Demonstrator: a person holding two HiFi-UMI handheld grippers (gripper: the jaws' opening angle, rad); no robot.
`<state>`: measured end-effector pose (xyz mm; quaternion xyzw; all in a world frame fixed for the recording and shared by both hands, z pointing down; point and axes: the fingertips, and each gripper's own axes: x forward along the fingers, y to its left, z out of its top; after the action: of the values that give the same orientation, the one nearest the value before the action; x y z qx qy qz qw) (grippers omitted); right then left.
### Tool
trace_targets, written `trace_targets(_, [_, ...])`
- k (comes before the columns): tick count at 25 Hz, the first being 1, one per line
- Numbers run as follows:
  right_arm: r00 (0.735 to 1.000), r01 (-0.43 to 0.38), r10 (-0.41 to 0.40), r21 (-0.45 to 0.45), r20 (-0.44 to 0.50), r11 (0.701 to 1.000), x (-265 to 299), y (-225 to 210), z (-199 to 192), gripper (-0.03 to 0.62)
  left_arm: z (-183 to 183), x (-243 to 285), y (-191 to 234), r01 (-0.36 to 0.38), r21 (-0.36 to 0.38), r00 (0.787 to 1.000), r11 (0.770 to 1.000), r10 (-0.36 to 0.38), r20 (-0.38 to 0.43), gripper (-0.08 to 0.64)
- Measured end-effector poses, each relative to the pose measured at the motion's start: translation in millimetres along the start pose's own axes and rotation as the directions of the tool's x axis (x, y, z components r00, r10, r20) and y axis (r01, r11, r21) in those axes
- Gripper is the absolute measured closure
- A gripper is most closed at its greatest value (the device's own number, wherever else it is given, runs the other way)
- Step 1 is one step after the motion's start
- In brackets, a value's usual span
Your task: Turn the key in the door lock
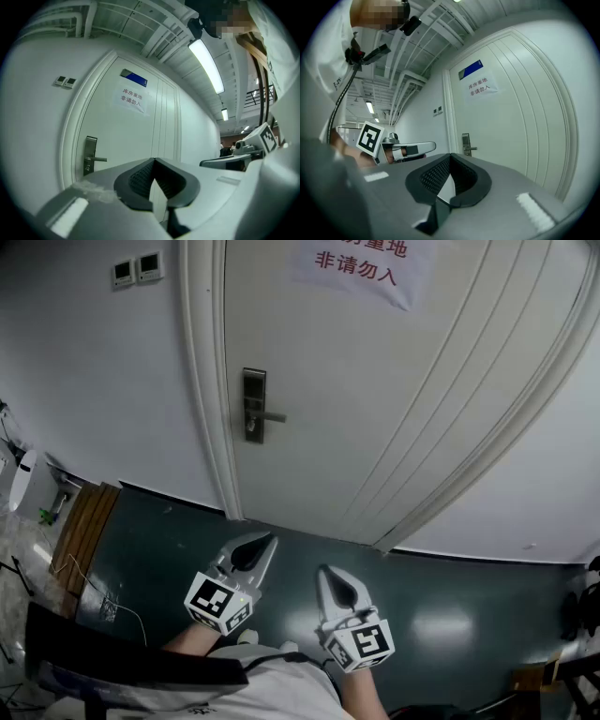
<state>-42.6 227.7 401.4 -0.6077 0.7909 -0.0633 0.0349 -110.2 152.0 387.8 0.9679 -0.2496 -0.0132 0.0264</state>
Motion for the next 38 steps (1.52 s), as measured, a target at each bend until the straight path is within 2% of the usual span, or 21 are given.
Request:
trace_targets(16, [0.999, -0.024, 0.024, 0.019, 0.030, 1.000, -13, -16, -1, 0.584, -2, 6, -16, -0.059, 0.004, 0.998, 0.998, 0.059, 0.016, 0.557])
trace_targets(22, [0.997, -0.078, 0.077, 0.023, 0.021, 0.997, -22, -16, -6, 0.583, -8, 9, -23, -0.092, 0.009, 0.996, 0.996, 0.092, 0.013, 0.557])
trace_targets(27, [0.996, -0.084, 0.083, 0.041, 0.015, 0.996, -33, -27, -12, 0.583, -20, 10, -31, -0.116, -0.018, 0.993, 0.993, 0.116, -0.001, 0.557])
trace_targets(38, [0.995, -0.101, 0.102, 0.055, -0.014, 0.993, -51, -48, -23, 0.583, -33, 10, -44, -0.175, -0.002, 0.984, 0.985, 0.175, -0.026, 0.557])
